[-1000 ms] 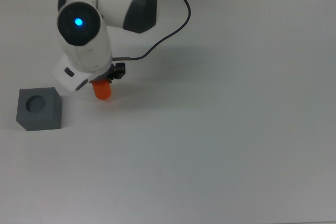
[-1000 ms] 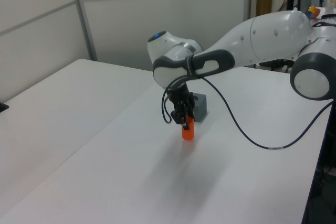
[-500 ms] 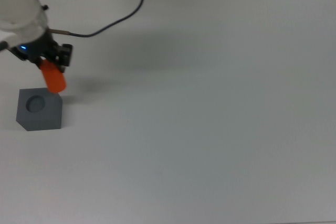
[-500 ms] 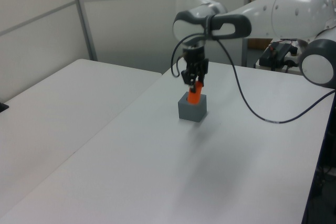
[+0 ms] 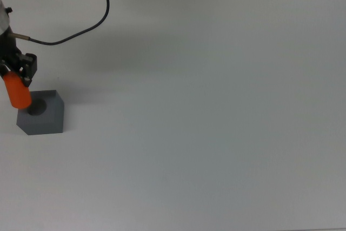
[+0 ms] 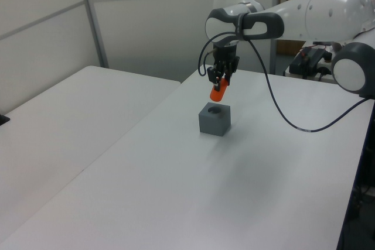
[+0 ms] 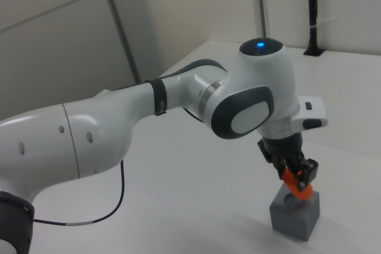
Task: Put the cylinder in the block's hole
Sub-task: 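Lower the cylinder into the hole of the grey block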
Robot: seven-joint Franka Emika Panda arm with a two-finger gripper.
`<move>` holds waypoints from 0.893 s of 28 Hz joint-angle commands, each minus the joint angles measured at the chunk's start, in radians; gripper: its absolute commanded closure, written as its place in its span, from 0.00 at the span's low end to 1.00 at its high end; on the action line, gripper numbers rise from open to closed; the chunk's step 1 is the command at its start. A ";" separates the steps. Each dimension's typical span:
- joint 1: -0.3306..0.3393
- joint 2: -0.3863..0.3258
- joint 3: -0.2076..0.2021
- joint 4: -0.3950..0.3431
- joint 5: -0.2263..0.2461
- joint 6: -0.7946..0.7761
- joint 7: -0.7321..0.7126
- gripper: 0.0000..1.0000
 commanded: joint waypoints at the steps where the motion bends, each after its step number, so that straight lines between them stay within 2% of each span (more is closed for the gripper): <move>1: 0.009 0.016 -0.001 -0.004 0.020 0.023 -0.015 1.00; 12: 0.022 0.024 0.005 -0.026 0.007 0.020 -0.018 1.00; 25: 0.042 0.021 0.007 -0.053 -0.039 0.008 -0.019 0.98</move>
